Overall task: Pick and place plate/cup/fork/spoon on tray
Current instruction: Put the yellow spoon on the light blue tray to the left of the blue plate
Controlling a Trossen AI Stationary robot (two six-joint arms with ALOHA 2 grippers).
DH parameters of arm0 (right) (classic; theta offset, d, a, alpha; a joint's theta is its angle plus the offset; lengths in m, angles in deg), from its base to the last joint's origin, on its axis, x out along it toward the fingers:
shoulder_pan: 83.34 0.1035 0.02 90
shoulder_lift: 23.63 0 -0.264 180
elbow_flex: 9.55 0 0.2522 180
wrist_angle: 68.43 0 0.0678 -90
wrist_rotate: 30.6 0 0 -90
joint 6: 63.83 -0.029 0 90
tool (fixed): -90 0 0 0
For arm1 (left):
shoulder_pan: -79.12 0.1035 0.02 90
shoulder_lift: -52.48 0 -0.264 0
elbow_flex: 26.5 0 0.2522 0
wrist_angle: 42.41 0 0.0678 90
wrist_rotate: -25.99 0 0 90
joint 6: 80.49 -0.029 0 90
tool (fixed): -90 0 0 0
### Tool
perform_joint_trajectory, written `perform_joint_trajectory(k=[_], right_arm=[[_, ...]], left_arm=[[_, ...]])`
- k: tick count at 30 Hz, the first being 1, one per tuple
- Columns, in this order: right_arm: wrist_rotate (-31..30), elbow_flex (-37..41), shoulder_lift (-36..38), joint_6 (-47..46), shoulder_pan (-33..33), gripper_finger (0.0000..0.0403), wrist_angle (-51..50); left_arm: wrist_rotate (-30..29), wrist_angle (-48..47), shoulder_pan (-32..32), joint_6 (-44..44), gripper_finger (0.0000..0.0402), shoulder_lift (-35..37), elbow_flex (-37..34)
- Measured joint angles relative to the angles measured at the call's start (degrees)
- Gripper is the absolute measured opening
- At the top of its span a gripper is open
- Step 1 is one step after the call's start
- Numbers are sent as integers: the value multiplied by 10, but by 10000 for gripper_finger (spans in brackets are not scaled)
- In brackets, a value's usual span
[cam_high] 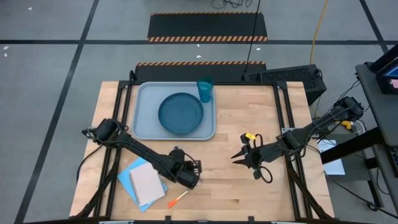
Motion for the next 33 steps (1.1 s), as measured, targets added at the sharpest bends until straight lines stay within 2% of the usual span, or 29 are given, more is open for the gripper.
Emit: perform_joint_trajectory(k=[5, 18, 33], right_arm=[[-1, 0, 0, 21, 0, 80, 11], [0, 0, 0, 30, 0, 80, 36], [3, 0, 0, 25, 1, 80, 26]], left_arm=[[20, -29, 7, 17, 113, -21, 0], [-3, -33, 12, 38, 113, -76, 3], [-2, -38, -3, 6, 112, -74, 1]])
